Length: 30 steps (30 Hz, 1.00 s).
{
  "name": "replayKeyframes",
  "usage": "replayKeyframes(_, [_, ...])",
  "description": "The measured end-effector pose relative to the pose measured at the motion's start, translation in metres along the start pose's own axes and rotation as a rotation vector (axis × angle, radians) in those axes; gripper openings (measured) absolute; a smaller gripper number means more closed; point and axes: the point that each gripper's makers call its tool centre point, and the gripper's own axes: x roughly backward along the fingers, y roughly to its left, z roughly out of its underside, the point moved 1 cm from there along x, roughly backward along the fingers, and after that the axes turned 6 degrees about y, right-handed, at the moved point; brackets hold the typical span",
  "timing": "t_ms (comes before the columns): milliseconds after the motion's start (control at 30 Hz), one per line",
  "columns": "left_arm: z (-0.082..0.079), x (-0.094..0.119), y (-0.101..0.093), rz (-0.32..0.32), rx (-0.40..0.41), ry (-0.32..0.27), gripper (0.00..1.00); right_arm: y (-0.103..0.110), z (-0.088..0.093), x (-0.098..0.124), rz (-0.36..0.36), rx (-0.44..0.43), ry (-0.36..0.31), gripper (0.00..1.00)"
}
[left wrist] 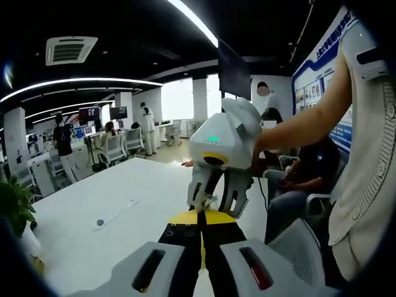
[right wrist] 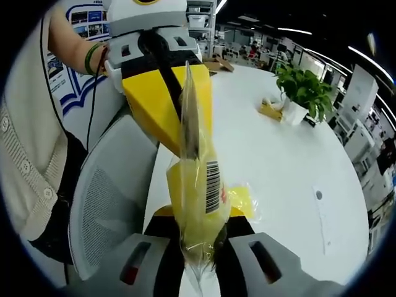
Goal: Compare the silicone blocks by pressing each to a similar depth, holding the contact briefly, and releasing to observe deformation and rebound differences across the visible hardness samples.
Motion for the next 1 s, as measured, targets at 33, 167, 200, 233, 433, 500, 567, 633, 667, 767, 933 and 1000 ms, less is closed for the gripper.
replayKeyframes(33, [-0.0007,-0.0005,-0.0016,-0.001,0.000,0.000,0.00,-0.0003,-0.0007,-0.0003,0.001,0.007,-0.003,0.10])
replayKeyframes(167, [-0.0017,0.0007,-0.0017,-0.008,0.013,-0.005,0.00,-0.0019,-0.0028,-0.0003,0.006,0.017,-0.014,0.13])
replayKeyframes(200, [-0.0023,0.0011,-0.0015,-0.010,0.013,-0.008,0.00,-0.0042,-0.0047,-0.0004,0.019,0.039,-0.028,0.14])
replayKeyframes(233, [-0.0020,0.0014,-0.0007,-0.009,0.023,-0.011,0.00,-0.0057,-0.0046,0.0000,0.030,0.042,-0.031,0.14])
replayKeyframes(433, [-0.0017,0.0024,0.0024,-0.020,0.035,-0.016,0.00,-0.0086,-0.0063,-0.0007,0.047,0.070,-0.044,0.18])
replayKeyframes(500, [-0.0022,0.0029,0.0036,-0.025,0.040,-0.020,0.00,-0.0084,-0.0071,-0.0008,0.034,0.057,-0.050,0.18])
replayKeyframes(567, [-0.0019,0.0035,0.0041,-0.027,0.038,-0.020,0.00,-0.0069,-0.0076,-0.0012,0.022,0.055,-0.052,0.19])
replayKeyframes(633, [-0.0019,0.0040,0.0041,-0.025,0.038,-0.021,0.00,-0.0065,-0.0080,-0.0018,0.015,0.053,-0.057,0.19])
replayKeyframes(667, [-0.0018,0.0043,0.0046,-0.027,0.042,-0.022,0.00,-0.0066,-0.0083,-0.0020,0.013,0.051,-0.058,0.20])
replayKeyframes(767, [-0.0011,0.0046,0.0060,-0.030,0.046,-0.021,0.00,-0.0083,-0.0088,-0.0033,0.016,0.053,-0.062,0.21])
replayKeyframes(933, [0.0006,0.0049,0.0076,-0.031,0.052,-0.017,0.00,-0.0075,-0.0085,-0.0053,0.006,0.050,-0.060,0.21])
replayKeyframes(1000, [0.0011,0.0046,0.0077,-0.031,0.050,-0.015,0.00,-0.0070,-0.0080,-0.0058,0.004,0.051,-0.058,0.22])
